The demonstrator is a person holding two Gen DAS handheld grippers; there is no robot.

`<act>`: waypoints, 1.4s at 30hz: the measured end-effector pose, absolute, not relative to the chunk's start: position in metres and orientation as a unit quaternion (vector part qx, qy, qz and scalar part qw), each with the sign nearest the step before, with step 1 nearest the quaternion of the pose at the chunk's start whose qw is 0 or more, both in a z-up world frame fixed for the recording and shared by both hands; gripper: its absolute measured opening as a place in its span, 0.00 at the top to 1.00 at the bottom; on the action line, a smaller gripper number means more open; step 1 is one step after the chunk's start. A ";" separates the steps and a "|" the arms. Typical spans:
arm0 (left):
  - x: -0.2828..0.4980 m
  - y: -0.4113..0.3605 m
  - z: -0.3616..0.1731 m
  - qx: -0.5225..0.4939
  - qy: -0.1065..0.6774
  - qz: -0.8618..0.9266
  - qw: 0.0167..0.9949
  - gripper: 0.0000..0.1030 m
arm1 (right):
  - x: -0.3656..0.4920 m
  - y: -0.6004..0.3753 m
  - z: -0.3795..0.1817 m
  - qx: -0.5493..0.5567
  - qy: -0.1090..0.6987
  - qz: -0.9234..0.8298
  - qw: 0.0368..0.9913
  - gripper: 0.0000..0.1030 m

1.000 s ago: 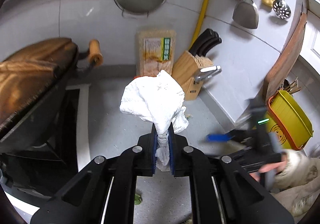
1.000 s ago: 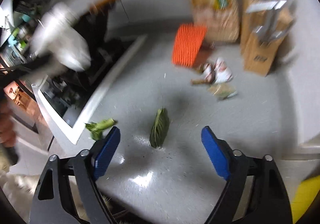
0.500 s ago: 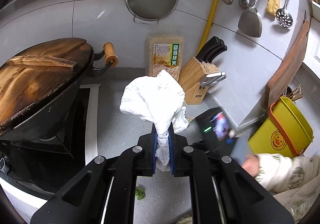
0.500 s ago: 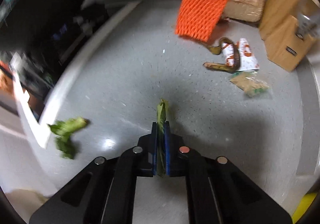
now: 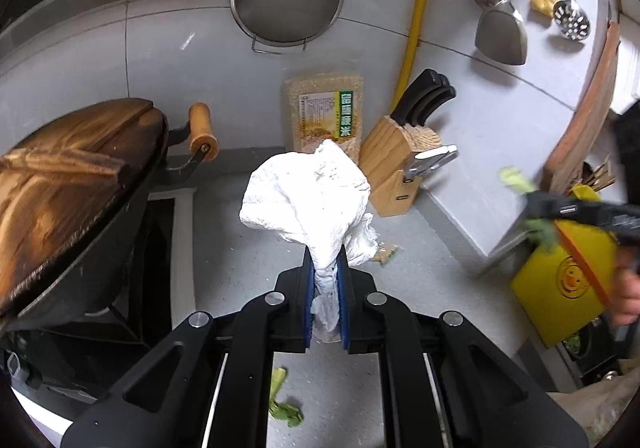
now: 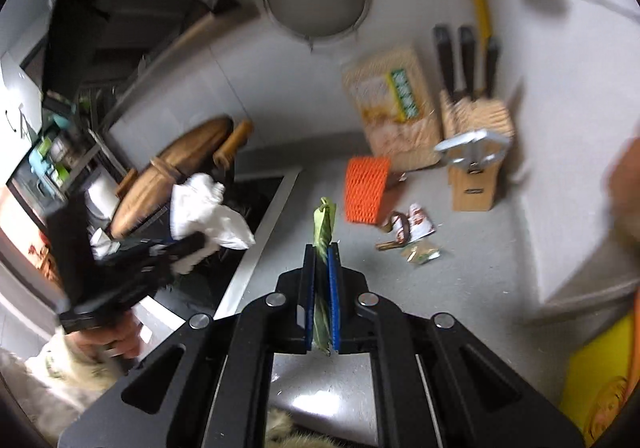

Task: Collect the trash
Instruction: 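Carry the green leaf to the yellow bin and open the right tool, then carry the paper towel to the yellow bin and open the left tool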

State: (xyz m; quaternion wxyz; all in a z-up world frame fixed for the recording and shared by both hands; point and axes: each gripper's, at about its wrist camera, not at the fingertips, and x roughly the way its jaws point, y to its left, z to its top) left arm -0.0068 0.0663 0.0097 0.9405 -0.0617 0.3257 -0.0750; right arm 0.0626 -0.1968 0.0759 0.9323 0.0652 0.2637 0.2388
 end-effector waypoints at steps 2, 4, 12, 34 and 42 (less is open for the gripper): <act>-0.003 0.063 0.009 -0.061 0.325 -0.085 0.940 0.89 | 0.040 -0.212 0.088 0.066 0.251 0.218 0.941 0.95; 0.000 0.056 0.011 -0.060 0.321 -0.102 0.940 0.89 | 0.014 -0.238 0.105 0.079 0.218 0.177 0.956 0.95; 0.015 0.031 0.017 -0.051 0.308 -0.155 0.937 0.89 | -0.083 -0.389 0.157 0.147 0.105 -0.123 0.976 0.95; 0.029 -0.202 0.101 0.054 0.216 -0.491 0.842 0.89 | -0.229 -0.455 0.106 0.308 -0.033 -0.369 0.876 0.11; 0.034 -0.334 0.091 0.116 0.253 -0.581 0.765 0.89 | -0.279 -0.459 0.078 0.344 -0.064 -0.395 0.849 0.11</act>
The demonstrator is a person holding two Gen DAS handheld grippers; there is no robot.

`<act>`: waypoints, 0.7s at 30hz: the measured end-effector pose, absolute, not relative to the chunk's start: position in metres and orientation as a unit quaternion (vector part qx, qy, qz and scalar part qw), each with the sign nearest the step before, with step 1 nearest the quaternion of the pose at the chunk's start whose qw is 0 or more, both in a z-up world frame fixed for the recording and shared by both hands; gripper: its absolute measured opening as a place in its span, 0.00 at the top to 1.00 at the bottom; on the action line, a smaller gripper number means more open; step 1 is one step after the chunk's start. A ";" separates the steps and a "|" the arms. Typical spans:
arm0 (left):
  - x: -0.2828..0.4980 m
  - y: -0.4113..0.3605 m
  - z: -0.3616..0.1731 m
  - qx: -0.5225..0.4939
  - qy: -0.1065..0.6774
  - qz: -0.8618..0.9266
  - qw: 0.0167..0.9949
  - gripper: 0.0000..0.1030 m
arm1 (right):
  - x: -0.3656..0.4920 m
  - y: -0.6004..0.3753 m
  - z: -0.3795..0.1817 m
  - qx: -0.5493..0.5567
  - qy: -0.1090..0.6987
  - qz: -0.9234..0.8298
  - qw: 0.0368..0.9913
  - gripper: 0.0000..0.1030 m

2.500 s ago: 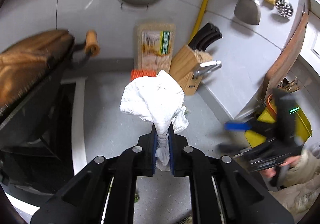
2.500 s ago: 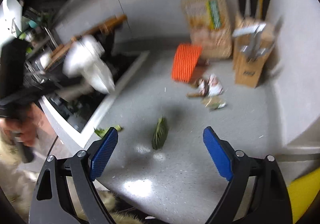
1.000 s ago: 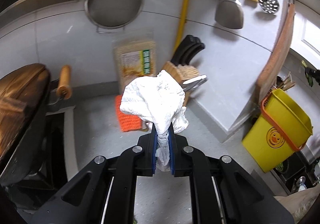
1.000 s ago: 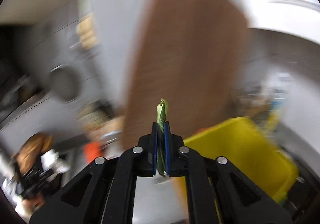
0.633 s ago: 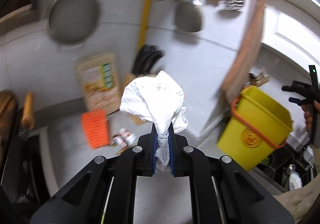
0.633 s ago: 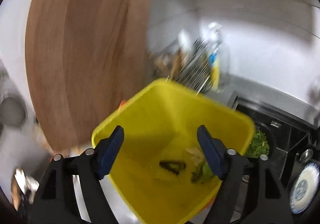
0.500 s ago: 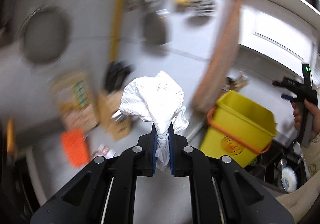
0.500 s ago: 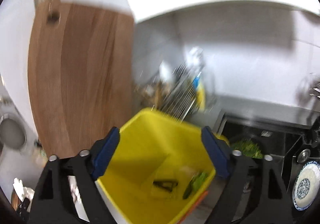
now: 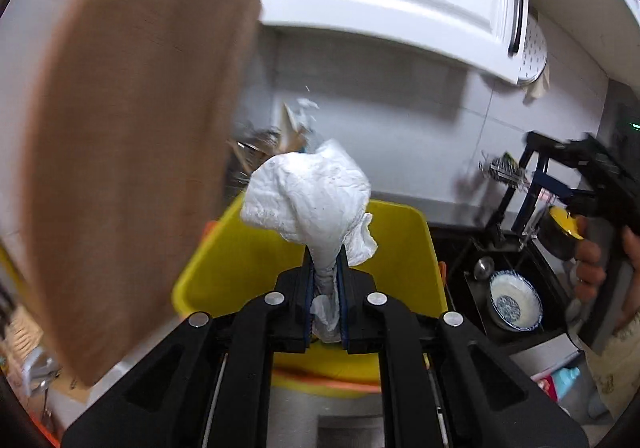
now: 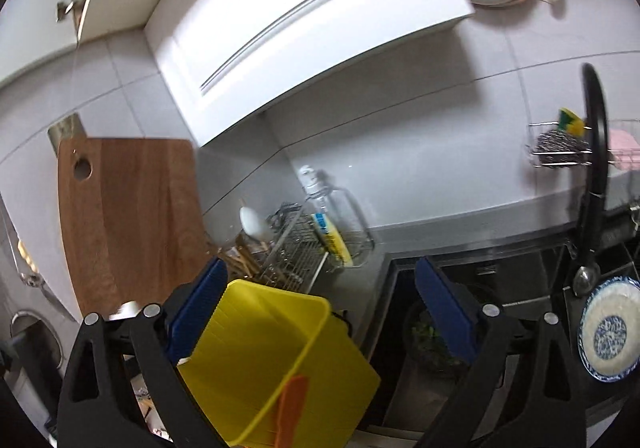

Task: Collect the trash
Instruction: 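Carry the paper towel to the yellow bin and open the left tool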

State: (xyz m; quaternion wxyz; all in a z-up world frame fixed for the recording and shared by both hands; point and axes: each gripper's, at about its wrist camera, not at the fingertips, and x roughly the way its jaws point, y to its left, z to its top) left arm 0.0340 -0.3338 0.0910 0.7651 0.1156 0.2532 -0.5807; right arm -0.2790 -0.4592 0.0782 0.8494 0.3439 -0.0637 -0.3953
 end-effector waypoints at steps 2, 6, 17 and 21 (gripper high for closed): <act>0.033 -0.357 0.085 0.139 0.264 -0.584 0.755 0.88 | -0.288 -0.457 0.075 0.342 -0.066 -0.401 0.847 0.11; 0.025 -0.375 0.078 0.174 0.287 -0.572 0.749 0.15 | -0.286 -0.459 0.073 0.343 -0.054 -0.385 0.855 0.11; 0.009 -0.321 0.102 0.133 0.231 -0.553 0.789 0.04 | -0.241 -0.435 0.109 0.252 -0.063 -0.280 0.924 0.11; 0.009 -0.297 0.106 0.126 0.227 -0.525 0.811 0.04 | -0.220 -0.416 0.126 0.194 -0.074 -0.259 0.943 0.11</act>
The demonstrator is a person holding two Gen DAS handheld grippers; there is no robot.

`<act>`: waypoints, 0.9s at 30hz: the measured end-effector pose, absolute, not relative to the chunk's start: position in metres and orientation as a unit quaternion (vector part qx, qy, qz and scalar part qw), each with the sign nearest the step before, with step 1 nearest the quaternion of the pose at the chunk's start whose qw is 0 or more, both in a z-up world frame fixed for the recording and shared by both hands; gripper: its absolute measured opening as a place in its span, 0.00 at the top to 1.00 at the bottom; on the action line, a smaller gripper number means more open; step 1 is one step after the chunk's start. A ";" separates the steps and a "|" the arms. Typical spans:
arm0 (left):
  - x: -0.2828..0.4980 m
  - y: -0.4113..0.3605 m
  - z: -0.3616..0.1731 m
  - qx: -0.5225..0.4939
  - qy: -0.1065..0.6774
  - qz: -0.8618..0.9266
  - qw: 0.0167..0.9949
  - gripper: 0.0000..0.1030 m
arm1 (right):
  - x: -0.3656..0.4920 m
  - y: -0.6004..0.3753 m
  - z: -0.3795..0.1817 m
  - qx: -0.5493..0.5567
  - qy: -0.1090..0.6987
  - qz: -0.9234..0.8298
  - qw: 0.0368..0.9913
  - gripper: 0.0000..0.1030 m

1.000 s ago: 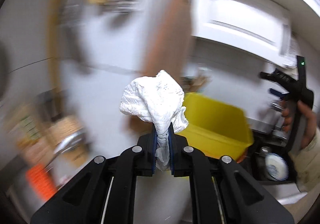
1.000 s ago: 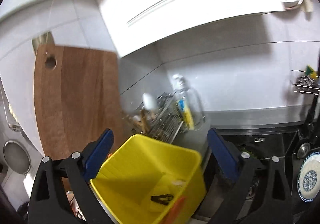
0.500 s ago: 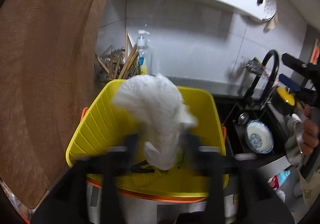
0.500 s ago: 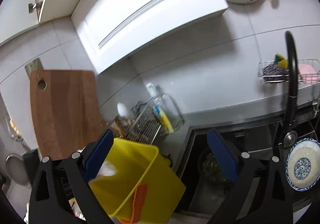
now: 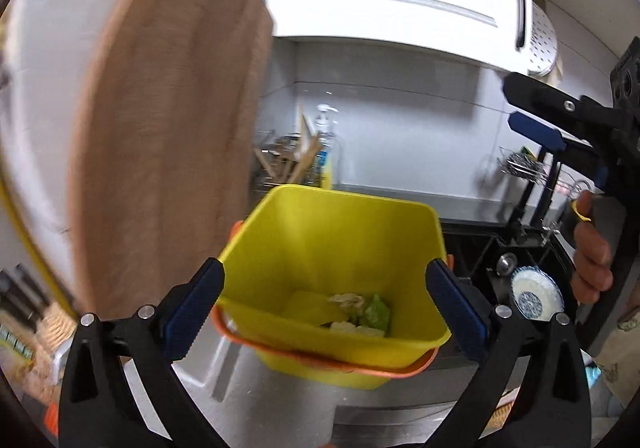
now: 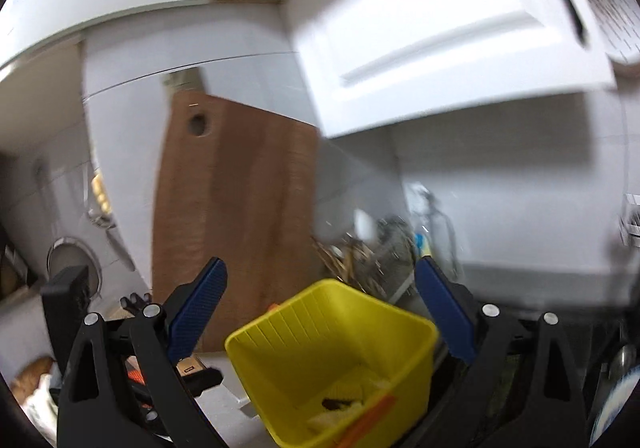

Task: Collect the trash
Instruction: 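Carry the paper towel to the yellow bin and open the left tool, then return the left tool to the floor and grasp a green leaf piece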

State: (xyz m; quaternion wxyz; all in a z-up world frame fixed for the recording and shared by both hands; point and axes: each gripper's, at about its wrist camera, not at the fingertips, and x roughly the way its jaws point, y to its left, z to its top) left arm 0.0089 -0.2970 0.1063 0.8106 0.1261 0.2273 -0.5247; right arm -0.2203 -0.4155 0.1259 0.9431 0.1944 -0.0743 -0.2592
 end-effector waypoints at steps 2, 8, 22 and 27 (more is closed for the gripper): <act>0.008 -0.283 0.107 0.118 0.224 -0.511 0.822 0.04 | -0.211 -0.409 0.134 0.180 -0.082 -0.238 0.951 0.11; 0.000 -0.216 0.076 0.115 0.200 -0.384 0.894 0.04 | -0.193 -0.388 0.151 0.150 -0.109 -0.152 0.971 0.10; -0.023 0.031 -0.137 0.138 0.450 -0.018 0.882 0.13 | -0.119 -0.328 0.164 0.104 -0.050 0.025 0.993 0.10; -0.016 0.056 -0.172 0.055 0.512 -0.027 0.857 0.30 | -0.097 -0.299 0.163 0.079 -0.031 0.074 0.994 0.10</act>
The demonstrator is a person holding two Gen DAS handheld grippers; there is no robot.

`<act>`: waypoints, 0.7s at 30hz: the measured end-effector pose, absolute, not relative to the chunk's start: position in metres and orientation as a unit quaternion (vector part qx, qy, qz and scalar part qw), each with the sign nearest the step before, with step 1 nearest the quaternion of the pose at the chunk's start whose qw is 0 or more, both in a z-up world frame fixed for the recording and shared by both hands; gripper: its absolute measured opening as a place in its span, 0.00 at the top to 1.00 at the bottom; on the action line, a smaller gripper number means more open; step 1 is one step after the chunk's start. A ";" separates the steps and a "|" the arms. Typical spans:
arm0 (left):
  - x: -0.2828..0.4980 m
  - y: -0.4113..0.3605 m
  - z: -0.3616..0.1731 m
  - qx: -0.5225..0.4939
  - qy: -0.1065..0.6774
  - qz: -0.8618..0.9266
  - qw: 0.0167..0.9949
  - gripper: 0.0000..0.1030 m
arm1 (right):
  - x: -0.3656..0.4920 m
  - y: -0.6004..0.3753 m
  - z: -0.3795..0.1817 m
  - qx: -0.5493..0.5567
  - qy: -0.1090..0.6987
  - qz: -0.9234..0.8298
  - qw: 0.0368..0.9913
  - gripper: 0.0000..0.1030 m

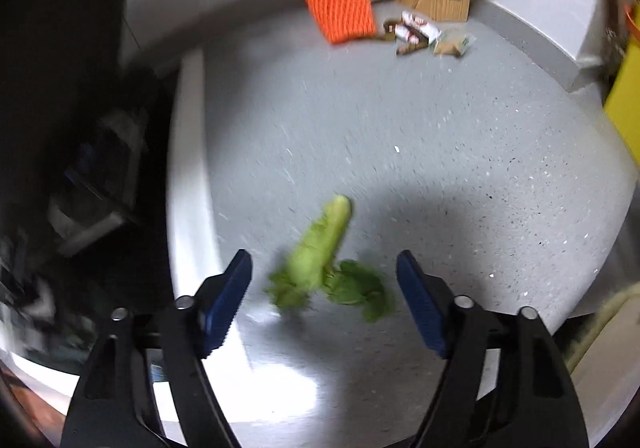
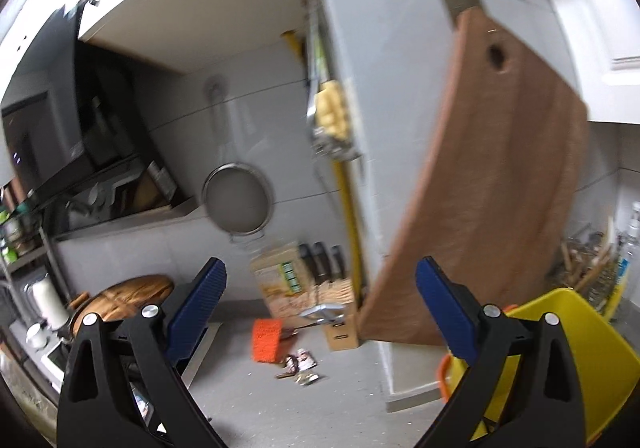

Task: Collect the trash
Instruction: 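Return the left tool to the floor and grasp a green leaf piece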

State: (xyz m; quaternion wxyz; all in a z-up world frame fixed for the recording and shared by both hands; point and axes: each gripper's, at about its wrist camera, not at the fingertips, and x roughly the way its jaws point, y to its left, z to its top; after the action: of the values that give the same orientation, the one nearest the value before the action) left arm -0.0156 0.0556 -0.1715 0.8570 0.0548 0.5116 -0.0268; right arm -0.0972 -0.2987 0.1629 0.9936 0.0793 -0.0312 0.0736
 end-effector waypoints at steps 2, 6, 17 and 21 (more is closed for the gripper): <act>-0.009 0.053 -0.178 0.047 0.517 -0.033 0.854 0.30 | -0.091 -0.292 0.162 0.076 -0.024 0.086 0.993 0.10; -0.003 0.057 -0.186 0.024 0.520 -0.037 0.853 0.28 | -0.084 -0.279 0.159 0.071 -0.010 0.108 0.992 0.10; -0.005 0.072 -0.156 -0.047 0.508 -0.092 0.855 0.91 | -0.056 -0.255 0.140 0.067 0.043 0.148 0.986 0.10; -0.013 0.061 -0.119 -0.052 0.467 -0.109 0.876 0.91 | -0.020 -0.238 0.115 0.053 0.094 0.169 0.980 0.10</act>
State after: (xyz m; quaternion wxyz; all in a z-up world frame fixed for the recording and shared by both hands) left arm -0.0130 0.0606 -0.1187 0.8758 -0.0516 0.4673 -0.1090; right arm -0.0202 -0.2381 0.1146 0.9798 0.0529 0.0937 0.1686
